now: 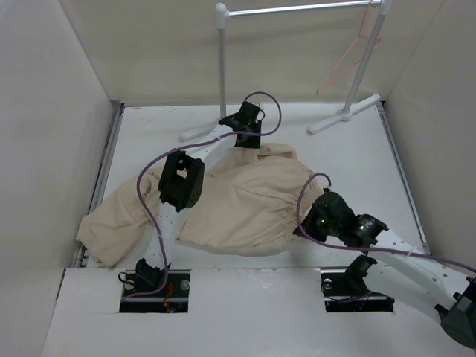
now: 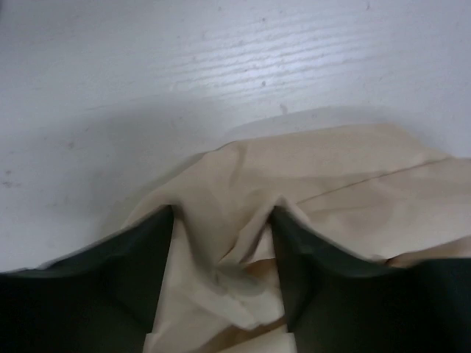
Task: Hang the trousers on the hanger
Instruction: Flatten out the trousers at the center of the board.
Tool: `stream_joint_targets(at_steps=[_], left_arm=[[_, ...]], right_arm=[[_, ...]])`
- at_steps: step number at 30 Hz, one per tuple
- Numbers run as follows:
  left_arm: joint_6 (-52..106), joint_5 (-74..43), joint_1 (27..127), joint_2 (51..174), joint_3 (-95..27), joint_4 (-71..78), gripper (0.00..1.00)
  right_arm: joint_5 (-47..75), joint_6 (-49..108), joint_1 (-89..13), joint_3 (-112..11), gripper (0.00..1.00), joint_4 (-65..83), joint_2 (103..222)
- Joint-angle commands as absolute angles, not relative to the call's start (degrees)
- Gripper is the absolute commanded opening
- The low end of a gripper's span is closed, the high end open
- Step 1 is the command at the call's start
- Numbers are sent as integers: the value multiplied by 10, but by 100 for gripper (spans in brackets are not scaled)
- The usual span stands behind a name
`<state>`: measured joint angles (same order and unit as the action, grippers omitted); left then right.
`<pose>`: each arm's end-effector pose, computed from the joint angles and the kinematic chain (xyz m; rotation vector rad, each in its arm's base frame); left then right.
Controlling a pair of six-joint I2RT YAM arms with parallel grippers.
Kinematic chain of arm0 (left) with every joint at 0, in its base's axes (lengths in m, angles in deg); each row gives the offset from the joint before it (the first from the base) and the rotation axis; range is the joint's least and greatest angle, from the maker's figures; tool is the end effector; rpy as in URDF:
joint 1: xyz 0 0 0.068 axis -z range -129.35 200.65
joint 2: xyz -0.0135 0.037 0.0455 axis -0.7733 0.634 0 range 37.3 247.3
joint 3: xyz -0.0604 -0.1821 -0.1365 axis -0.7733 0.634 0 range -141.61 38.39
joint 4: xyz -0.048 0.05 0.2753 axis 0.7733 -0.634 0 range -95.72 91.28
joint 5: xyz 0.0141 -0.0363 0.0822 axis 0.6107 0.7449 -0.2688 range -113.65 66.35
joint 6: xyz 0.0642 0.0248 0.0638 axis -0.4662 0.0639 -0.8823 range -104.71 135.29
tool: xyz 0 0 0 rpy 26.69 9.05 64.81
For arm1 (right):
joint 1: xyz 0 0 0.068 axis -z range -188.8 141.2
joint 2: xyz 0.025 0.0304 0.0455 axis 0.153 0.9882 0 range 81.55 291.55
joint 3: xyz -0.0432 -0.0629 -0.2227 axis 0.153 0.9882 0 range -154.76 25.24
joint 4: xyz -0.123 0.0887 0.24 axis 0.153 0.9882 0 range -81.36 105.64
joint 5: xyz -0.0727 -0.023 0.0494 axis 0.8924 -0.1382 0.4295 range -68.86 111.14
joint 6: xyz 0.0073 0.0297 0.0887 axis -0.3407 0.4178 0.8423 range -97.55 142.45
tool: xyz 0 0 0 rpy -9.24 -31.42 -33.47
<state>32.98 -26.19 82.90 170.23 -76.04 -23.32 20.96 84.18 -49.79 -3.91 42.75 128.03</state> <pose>0.4783 -0.2972 0.1417 0.2758 2.3378 -0.3837 0.1797 0.1565 0.1300 0.4722 2.5888 0.7217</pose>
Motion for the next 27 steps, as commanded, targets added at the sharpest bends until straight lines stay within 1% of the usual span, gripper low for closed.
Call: stream_joint_targets(at_steps=[1,2,3,4,7,10,13,15,16,19,23,25,27], left_arm=[[306,-257,837,1691,-811,-256,27],[316,-270,836,1671,-800,-254,15],[332,-294,831,1638,-777,-243,9],[348,-320,826,1594,-741,-227,7],[380,-390,796,1438,-623,-185,5],[419,-436,755,1280,-535,-196,5],[447,-472,728,1150,-502,-231,5],[448,-501,728,1102,-523,-252,7],[445,-508,730,1098,-543,-261,8],[434,-500,731,1145,-582,-265,9],[428,-428,684,1300,-639,-254,9],[424,-418,664,1380,-683,-262,8],[424,-425,651,1434,-715,-275,8]], right_arm=[[221,846,-478,-39,10,443,1252],[218,843,-472,-39,10,443,1250],[216,839,-466,-38,10,442,1249],[212,834,-460,-38,10,439,1251],[211,821,-455,-46,8,433,1266],[223,815,-452,-61,6,430,1273],[229,805,-439,-83,5,431,1260],[224,798,-427,-95,5,435,1249],[222,797,-422,-97,5,440,1242],[221,793,-408,-94,5,447,1219],[220,792,-391,-86,5,472,1181],[226,798,-381,-85,4,499,1148],[235,799,-367,-83,4,531,1117]])
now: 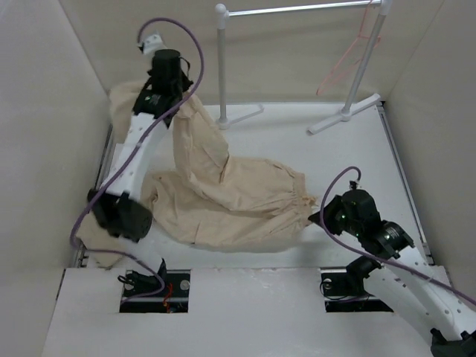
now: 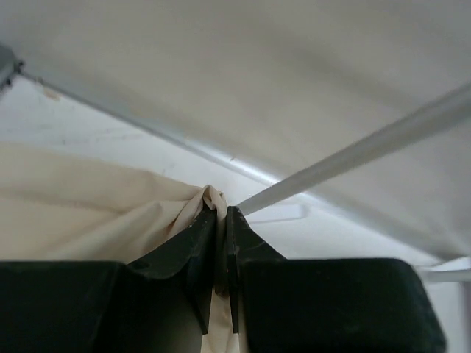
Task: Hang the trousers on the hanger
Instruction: Flatten out the trousers at the center of the board.
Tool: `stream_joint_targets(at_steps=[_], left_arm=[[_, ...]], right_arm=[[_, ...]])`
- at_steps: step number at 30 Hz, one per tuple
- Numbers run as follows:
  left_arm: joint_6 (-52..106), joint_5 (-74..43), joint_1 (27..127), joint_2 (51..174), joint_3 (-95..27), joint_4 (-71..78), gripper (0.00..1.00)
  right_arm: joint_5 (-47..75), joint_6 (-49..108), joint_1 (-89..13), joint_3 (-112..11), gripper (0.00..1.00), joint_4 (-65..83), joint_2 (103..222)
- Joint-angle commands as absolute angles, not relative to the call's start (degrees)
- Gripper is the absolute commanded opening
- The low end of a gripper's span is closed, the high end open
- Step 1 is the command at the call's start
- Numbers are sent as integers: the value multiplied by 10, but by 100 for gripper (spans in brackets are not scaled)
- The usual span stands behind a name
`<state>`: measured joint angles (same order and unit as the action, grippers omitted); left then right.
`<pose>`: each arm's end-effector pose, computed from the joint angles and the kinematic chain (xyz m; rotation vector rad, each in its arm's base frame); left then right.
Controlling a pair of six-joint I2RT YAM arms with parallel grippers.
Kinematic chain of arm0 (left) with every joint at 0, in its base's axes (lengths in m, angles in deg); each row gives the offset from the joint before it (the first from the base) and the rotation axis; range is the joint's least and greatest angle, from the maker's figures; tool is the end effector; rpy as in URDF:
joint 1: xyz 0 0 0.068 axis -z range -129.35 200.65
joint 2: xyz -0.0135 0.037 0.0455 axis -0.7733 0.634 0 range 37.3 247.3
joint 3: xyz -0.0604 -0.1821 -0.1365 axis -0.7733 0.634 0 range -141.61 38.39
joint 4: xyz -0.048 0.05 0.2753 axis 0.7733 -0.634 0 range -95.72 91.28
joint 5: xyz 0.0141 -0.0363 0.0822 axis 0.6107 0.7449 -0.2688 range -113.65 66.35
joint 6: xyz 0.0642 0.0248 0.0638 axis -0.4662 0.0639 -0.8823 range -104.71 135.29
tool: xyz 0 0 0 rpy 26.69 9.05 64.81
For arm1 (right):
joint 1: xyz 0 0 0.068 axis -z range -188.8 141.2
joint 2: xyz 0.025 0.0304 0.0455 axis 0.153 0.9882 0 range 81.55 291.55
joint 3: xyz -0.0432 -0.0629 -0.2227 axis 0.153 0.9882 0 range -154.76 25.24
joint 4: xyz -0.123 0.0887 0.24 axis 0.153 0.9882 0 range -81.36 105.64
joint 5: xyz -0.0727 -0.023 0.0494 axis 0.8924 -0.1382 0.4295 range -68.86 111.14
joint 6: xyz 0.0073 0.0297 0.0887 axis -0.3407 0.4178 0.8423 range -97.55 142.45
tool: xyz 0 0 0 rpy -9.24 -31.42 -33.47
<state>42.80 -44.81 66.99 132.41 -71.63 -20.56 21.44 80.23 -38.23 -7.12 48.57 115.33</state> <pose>0.4272 -0.0933 0.4465 -0.4369 1.6328 -0.2625 0.1937 0.1088 0.1872 0.5951 2.3446 0.7497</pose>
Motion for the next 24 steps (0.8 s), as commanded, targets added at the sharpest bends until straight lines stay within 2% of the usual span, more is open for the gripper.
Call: stream_joint_targets(at_steps=[1,7,10,11,12,15,16,18,21,24], left_arm=[[423,-439,647,1455,-725,-278,8],[403,-528,606,1518,-714,-299,9],[382,-531,581,1541,-714,-290,16],[381,-531,573,1544,-717,-293,21],[382,-528,567,1542,-717,-296,29],[388,-500,558,1501,-686,-295,55],[389,-490,558,1480,-667,-292,62],[391,-476,560,1428,-623,-289,72],[402,-470,568,1347,-538,-271,78],[434,-441,583,1302,-466,-261,73]], right_arm=[[238,801,-357,-82,4,551,1101],[236,834,-337,-68,5,633,1066],[258,852,-367,-79,6,653,1098],[269,851,-371,-88,11,661,1113],[282,846,-373,-97,21,669,1127],[312,798,-372,-142,57,671,1155],[320,776,-361,-158,63,665,1169],[319,732,-330,-175,68,617,1209],[279,688,-287,-170,60,485,1293],[257,663,-235,-165,38,336,1411]])
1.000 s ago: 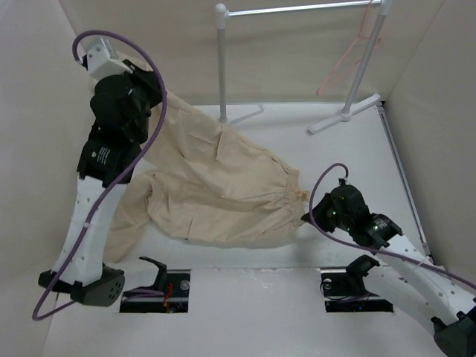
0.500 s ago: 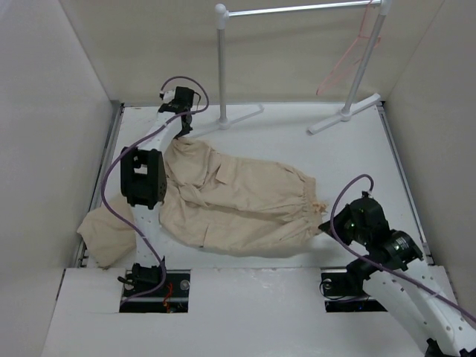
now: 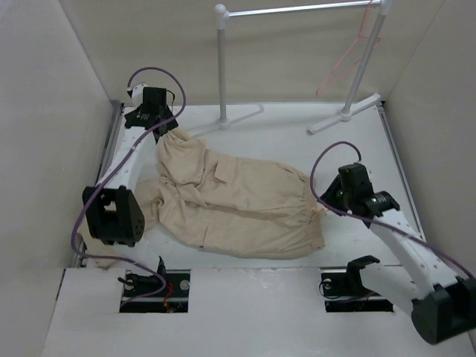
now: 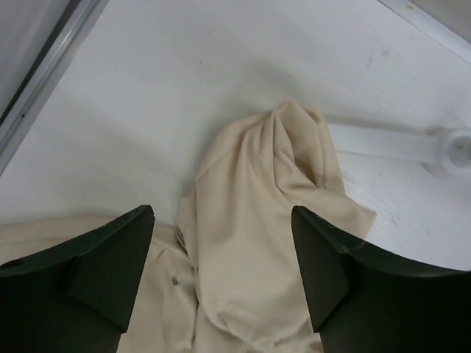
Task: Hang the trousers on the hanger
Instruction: Flatten out the trousers at the center of the board.
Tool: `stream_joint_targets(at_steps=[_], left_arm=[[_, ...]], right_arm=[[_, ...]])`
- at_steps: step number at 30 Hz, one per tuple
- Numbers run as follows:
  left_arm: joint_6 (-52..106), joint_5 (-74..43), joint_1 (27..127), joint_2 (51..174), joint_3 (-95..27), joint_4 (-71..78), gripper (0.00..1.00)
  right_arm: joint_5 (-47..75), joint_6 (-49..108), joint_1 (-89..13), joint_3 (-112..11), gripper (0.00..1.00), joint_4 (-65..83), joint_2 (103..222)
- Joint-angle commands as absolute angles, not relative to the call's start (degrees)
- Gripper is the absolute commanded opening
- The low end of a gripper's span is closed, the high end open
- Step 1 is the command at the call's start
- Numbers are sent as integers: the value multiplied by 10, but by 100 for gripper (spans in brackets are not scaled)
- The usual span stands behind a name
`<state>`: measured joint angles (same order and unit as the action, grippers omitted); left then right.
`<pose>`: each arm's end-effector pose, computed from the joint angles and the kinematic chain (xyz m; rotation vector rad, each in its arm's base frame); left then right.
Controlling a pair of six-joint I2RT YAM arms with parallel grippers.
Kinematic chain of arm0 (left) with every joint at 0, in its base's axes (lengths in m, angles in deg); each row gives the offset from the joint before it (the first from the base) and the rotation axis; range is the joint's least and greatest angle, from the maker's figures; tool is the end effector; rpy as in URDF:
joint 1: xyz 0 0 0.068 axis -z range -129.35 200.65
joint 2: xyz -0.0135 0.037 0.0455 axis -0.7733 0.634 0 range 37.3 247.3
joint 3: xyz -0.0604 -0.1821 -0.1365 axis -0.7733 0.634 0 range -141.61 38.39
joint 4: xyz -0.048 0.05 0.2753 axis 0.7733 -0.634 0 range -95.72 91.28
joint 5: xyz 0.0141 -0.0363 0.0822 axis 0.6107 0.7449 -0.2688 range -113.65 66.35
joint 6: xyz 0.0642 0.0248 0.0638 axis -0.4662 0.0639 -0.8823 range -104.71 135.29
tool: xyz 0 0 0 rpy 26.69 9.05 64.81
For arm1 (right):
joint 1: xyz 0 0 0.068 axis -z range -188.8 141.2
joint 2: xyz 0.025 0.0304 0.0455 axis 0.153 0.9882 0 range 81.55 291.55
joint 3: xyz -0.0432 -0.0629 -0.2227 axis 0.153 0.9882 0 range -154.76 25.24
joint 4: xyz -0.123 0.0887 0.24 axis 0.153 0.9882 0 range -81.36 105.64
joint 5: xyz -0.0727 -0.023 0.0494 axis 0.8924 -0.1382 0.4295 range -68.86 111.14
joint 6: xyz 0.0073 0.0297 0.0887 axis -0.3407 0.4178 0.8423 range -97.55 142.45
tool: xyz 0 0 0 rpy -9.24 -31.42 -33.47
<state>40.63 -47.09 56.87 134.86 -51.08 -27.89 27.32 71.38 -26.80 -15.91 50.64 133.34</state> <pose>0.4460 -0.0146 0.2665 -0.5756 2.0849 0.1395 0.2424 0.0692 0.1741 0.7155 2.4139 0.3561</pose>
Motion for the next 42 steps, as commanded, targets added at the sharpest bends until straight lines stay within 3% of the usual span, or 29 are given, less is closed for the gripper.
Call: stream_joint_targets(at_steps=[1,3,7,9,12,21,25,29,37,39,42], left_arm=[[437,-425,592,1297,-450,-261,71],[439,-416,611,1295,-433,-265,66],[433,-411,635,1291,-411,-269,62],[427,-402,645,1301,-410,-278,62],[422,-383,668,1329,-417,-297,62],[424,-470,719,1350,-374,-304,54],[424,-455,720,1328,-352,-308,48],[411,-420,742,1330,-343,-313,54],[415,-367,786,1331,-334,-276,55],[419,-366,800,1325,-336,-261,55],[418,-370,813,1332,-339,-246,57]], right_arm=[[255,660,-220,-174,36,303,1455],[250,655,-204,-197,37,255,1528],[243,653,-186,-227,62,205,1620],[233,656,-183,-233,61,200,1651],[202,669,-177,-231,53,197,1680],[152,699,-143,-240,8,185,1730],[195,713,-106,-243,3,190,1695],[224,704,-57,-273,3,203,1689],[247,689,-38,-322,11,217,1735],[247,689,-38,-315,19,216,1728],[241,694,-39,-303,40,217,1702]])
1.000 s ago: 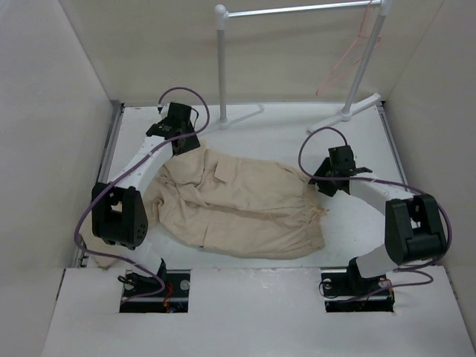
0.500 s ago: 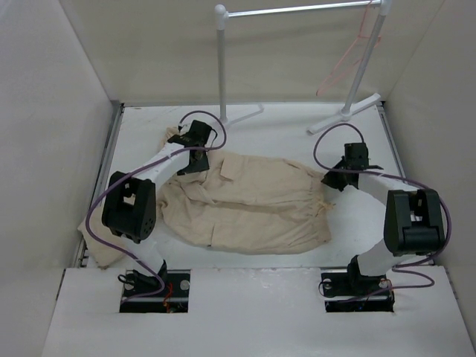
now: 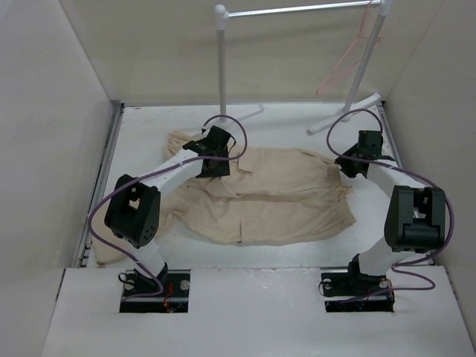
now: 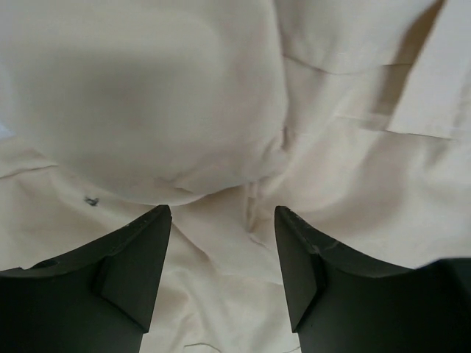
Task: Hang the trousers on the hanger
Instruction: Flatten out the trousers at the center of the board.
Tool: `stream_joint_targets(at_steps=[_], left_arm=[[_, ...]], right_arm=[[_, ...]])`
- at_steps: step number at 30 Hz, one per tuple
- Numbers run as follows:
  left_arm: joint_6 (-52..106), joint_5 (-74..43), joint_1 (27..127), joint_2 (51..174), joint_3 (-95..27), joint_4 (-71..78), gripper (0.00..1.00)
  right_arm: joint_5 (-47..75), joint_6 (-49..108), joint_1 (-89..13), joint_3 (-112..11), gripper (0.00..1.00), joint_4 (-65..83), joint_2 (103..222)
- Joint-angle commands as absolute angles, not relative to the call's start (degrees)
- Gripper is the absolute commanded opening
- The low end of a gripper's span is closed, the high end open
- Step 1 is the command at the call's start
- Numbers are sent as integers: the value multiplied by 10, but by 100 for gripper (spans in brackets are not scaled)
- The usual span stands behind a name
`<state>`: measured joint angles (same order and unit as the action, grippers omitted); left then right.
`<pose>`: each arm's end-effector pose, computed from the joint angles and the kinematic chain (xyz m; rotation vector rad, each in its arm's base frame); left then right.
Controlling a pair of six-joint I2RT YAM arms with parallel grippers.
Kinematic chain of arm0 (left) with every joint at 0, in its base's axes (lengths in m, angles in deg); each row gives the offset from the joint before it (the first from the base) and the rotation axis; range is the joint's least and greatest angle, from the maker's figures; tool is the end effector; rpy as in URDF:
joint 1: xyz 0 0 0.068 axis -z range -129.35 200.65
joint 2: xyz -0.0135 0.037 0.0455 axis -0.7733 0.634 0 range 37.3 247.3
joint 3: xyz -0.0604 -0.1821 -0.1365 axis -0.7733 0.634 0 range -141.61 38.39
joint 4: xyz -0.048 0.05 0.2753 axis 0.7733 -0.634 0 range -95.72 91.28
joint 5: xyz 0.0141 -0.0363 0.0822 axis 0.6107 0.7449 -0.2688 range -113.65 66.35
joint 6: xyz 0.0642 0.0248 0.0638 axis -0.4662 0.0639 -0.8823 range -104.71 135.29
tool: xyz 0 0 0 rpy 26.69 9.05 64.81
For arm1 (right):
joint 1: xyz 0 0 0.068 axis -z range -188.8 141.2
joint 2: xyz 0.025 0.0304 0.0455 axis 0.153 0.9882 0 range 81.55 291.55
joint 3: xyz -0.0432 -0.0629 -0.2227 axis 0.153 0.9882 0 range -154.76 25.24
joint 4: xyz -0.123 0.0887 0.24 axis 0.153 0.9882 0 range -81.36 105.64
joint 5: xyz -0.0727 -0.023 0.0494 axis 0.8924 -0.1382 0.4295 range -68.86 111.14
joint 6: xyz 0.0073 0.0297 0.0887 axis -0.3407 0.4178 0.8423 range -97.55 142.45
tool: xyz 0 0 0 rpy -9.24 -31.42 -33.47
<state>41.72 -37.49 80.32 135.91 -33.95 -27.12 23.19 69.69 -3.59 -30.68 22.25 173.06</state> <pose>0.3678 -0.1861 0.1436 -0.0258 2.4879 -0.1060 0.3812 -0.0378 0.1109 1.0970 2.1901 0.2859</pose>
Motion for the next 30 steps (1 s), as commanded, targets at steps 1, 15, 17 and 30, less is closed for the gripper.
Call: stream_joint_targets(at_steps=[1,15,17,30], left_arm=[[417,-369,814,1337,-339,-241,58],[404,-417,772,1391,-351,-203,8],[411,-433,770,1350,-343,-193,6],[533,-449,385,1182,-287,-144,21]], right_arm=[[240,695,-44,-299,43,217,1692],[248,720,-179,-127,52,219,1540],[253,730,-196,-107,56,219,1533],[240,736,-216,-102,65,240,1502]])
